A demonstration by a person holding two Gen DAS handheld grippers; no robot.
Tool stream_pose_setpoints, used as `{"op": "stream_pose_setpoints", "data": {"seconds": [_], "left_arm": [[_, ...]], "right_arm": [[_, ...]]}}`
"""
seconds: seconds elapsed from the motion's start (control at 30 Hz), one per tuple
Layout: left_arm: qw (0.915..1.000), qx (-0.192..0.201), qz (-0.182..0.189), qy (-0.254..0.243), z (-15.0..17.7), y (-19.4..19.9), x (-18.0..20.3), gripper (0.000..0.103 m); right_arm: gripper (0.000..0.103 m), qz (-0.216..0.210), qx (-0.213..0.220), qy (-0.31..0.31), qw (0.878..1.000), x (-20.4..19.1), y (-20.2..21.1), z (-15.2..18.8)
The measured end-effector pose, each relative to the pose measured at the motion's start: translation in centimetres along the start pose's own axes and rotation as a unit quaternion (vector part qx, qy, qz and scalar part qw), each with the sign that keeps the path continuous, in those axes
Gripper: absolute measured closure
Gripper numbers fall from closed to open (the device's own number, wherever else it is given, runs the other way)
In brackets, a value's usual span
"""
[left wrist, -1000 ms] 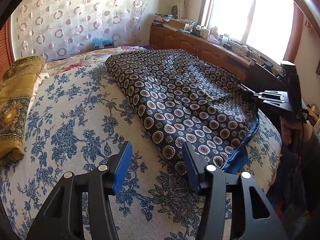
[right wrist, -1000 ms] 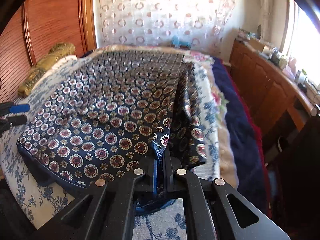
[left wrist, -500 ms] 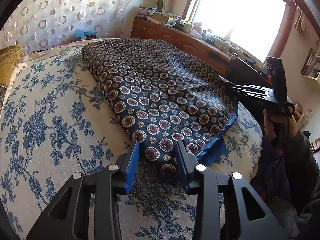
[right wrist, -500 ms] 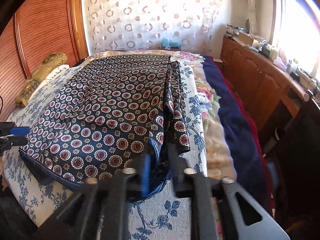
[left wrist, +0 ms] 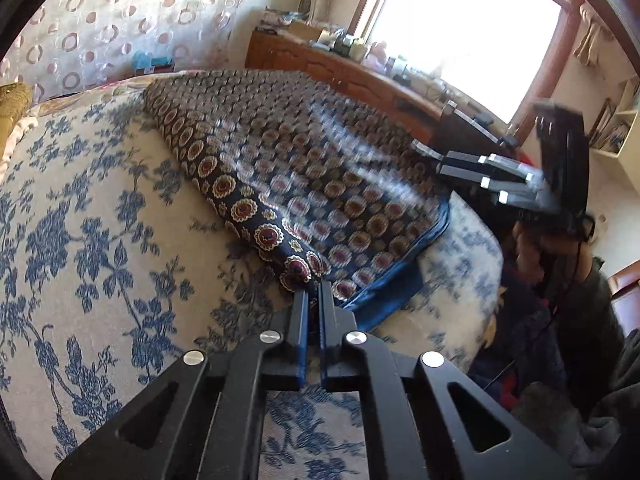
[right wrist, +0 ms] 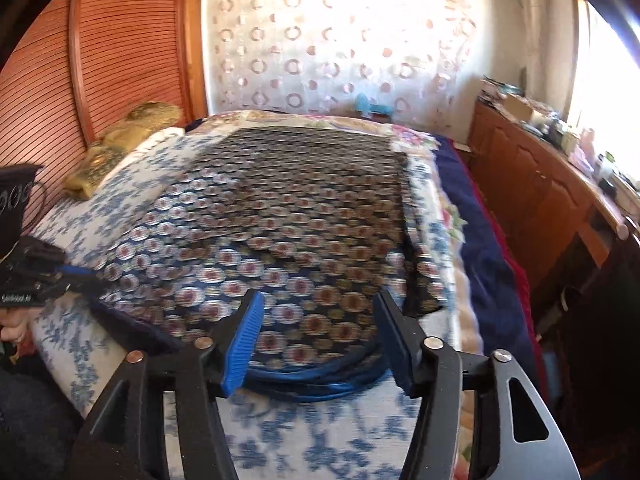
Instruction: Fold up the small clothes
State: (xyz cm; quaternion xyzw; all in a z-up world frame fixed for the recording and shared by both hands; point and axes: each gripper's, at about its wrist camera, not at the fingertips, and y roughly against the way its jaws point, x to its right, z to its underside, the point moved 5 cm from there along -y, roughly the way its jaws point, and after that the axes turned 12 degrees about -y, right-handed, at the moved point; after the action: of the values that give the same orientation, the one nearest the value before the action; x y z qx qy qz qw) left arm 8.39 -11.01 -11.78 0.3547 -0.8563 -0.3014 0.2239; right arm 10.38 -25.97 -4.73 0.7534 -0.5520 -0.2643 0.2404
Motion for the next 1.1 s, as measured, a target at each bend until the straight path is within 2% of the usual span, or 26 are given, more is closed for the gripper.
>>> {"op": "stream_pose_setpoints", "data": {"seconds": [0.13, 0.27, 0.5, 0.57, 0.73, 0.77, 0.83, 0.87, 0.97, 1.1], "left_arm": [[0.9997, 0.025, 0.003, 0.004, -2.2, 1.1, -0.2, 0.099], [0.9985, 0.052, -0.011, -0.015, -5.0, 2.4, 0.2, 0.099], [0.9965, 0.072, -0.028, -0.032, -7.3, 2.8, 0.4, 0.1], [0.9966, 0.073, -0.027, -0.028, -7.4, 2.7, 0.1, 0.1], [0.9961, 0.078, -0.033, -0.023, -7.9, 2.7, -0.2, 0.1], [0.996, 0.08, -0.034, -0.022, -8.0, 2.8, -0.4, 0.1], [0.9956, 0.084, -0.037, -0.018, -8.3, 2.9, -0.9, 0.1], [0.9956, 0.085, -0.037, -0.017, -8.5, 2.9, -1.2, 0.1], [0.9948, 0.089, -0.048, -0.016, -9.4, 3.0, -2.3, 0.1], [0.9932, 0.093, -0.069, -0.011, -11.5, 2.7, -4.8, 0.1]], "right_arm": [[0.036, -0.033, -0.009, 0.02, 0.999, -2.3, 0.1, 1.1], [0.036, -0.043, -0.022, 0.047, 0.998, -4.0, 0.1, 2.6], [0.035, -0.054, -0.041, 0.056, 0.996, -3.8, -0.3, 4.1], [0.035, -0.048, -0.039, 0.06, 0.996, -3.8, -0.7, 4.3], [0.036, 0.002, -0.031, 0.071, 0.997, -2.2, -1.9, 3.5], [0.041, 0.005, -0.031, 0.072, 0.997, -1.8, -2.1, 3.2], [0.094, 0.003, -0.032, 0.077, 0.997, -1.8, -2.5, 2.4], [0.098, 0.002, -0.034, 0.079, 0.996, -1.8, -2.7, 2.0], [0.099, 0.004, -0.013, 0.095, 0.995, -2.5, -2.7, -0.2], [0.099, 0.006, 0.029, 0.106, 0.994, -2.8, -2.8, -5.6]]}}
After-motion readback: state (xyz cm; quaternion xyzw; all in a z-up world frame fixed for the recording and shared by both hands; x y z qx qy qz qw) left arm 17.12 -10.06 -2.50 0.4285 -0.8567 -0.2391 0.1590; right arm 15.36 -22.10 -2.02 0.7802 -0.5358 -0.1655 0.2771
